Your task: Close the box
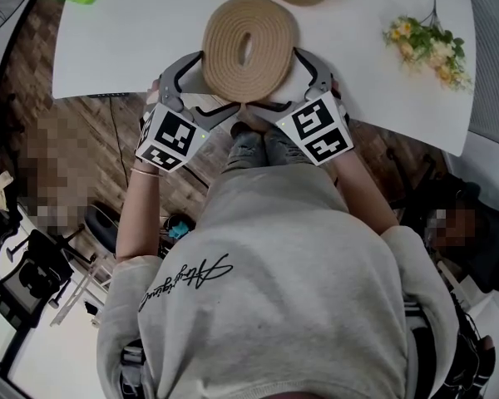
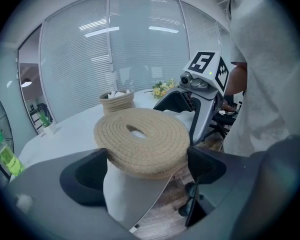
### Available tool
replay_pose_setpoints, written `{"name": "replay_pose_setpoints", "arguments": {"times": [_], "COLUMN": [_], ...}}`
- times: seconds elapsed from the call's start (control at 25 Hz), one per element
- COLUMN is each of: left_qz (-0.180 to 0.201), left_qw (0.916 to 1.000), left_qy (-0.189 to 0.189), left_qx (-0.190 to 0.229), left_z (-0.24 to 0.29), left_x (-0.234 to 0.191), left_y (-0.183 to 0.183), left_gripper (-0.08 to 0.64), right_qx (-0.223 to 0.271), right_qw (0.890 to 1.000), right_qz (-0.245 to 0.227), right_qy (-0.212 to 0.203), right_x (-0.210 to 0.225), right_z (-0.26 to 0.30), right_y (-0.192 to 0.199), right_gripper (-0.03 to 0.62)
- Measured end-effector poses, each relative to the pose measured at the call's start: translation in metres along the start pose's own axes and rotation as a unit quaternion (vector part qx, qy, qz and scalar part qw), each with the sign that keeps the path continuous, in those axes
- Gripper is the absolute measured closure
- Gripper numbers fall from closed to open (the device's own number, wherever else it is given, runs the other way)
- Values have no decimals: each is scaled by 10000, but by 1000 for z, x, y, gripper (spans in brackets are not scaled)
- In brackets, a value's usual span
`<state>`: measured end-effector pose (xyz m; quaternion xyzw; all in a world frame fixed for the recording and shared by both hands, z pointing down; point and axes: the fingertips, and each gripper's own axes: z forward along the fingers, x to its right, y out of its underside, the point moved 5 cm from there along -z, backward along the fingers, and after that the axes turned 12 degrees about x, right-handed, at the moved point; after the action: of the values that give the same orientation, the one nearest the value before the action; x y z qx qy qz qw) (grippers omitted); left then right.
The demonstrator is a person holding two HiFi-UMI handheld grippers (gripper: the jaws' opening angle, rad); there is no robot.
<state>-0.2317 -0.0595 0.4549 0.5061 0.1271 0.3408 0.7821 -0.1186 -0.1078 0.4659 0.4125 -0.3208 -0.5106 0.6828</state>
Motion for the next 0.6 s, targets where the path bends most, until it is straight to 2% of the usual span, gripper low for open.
{"name": "replay_pose_setpoints", "arguments": {"times": [0.6], "left_qz": [109], "left_qw": [9984], "left_qy": [-561], "left_qx": [-7], "left_z": [-20], "left_x": [6], "left_y": [-42], "left_gripper": [66], "right_qx": [367], "right_qw": [9981], "right_qz": [-408], "right_qy": [-290], "right_x": [3], "right_z": [-24], "right_y": [-37], "right_gripper": [2]}}
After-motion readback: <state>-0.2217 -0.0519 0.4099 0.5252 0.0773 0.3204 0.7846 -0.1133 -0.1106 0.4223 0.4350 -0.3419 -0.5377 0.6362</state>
